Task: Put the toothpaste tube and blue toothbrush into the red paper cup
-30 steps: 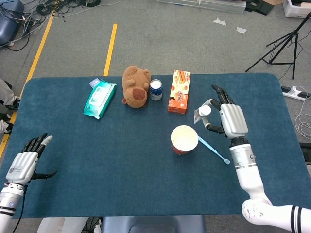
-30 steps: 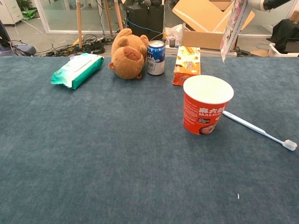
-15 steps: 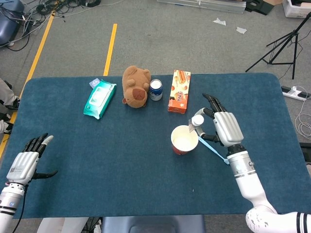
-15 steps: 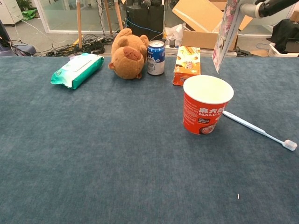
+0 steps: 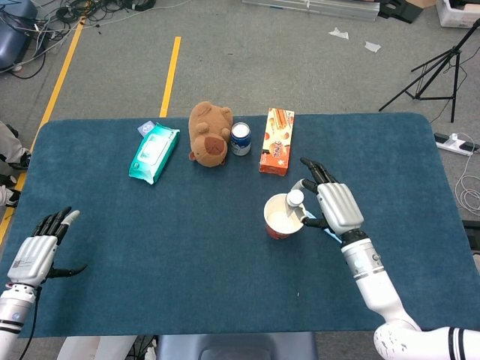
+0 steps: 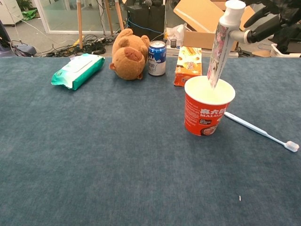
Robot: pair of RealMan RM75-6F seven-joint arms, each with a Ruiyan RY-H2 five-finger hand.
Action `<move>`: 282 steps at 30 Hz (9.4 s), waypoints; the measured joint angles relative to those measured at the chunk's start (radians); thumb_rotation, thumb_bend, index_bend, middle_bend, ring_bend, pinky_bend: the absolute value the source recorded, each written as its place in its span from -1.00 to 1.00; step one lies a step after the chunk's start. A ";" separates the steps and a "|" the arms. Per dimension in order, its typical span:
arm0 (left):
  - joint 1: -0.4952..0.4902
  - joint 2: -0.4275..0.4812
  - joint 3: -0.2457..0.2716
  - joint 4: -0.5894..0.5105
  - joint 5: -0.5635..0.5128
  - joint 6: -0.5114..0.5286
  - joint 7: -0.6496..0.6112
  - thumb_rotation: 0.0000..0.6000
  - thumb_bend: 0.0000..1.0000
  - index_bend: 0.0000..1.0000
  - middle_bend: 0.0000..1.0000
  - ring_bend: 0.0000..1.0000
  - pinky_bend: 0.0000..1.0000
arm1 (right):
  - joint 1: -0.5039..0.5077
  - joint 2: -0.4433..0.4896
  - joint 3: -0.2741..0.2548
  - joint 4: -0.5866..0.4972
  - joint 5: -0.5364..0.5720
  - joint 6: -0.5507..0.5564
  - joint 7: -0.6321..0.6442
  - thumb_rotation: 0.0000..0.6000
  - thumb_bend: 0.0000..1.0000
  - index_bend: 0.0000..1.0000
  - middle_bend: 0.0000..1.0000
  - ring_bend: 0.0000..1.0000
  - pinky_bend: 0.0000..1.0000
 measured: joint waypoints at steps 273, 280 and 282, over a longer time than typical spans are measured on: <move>0.034 -0.022 0.016 0.035 0.006 0.006 -0.054 1.00 -1.00 -1.00 -1.00 -1.00 -1.00 | -0.017 -0.184 -0.161 0.495 0.081 -0.248 -0.208 1.00 -0.60 -0.33 -1.00 -1.00 -0.58; 0.035 -0.022 0.016 0.036 0.006 0.006 -0.054 1.00 -1.00 -1.00 -1.00 -1.00 -1.00 | 0.007 -0.195 -0.194 0.504 0.072 -0.254 -0.247 1.00 -0.60 -0.27 -1.00 -1.00 -0.58; 0.035 -0.022 0.016 0.037 0.005 0.006 -0.055 1.00 -1.00 -1.00 -1.00 -1.00 -1.00 | 0.011 -0.204 -0.201 0.511 0.068 -0.254 -0.250 1.00 -0.60 -0.25 -1.00 -1.00 -0.58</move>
